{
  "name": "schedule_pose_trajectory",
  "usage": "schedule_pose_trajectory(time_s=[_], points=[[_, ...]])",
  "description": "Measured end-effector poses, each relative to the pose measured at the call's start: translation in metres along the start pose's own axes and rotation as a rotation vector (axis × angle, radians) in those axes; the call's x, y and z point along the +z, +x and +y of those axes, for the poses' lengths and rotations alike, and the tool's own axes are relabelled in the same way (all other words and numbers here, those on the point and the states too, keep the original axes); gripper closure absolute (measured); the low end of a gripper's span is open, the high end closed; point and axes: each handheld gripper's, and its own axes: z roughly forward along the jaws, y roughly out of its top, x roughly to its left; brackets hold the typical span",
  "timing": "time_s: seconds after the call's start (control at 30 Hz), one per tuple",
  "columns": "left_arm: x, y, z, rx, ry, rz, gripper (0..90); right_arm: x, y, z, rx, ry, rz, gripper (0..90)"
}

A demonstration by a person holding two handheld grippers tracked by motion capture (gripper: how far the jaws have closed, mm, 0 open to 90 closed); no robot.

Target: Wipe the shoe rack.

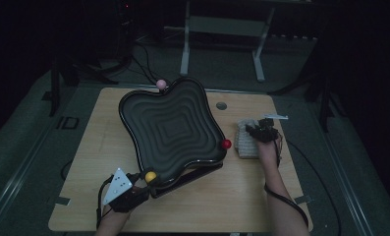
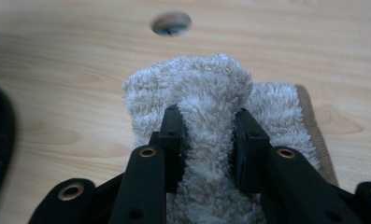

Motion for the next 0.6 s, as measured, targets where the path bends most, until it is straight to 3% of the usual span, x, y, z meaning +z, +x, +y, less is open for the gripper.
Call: schedule_pose_trajectory(time_s=[0.4,0.6], points=[[0.0,0.003,-0.001,0.01,-0.001,-0.019,59.9,-0.084,0.039,0.035,-0.103,-0.193,0.119,70.0],[-0.001,0.005,-0.001,0.012,-0.006,-0.032,59.9,-0.104,0.057,0.049,-0.138,-0.247,0.157,70.0]])
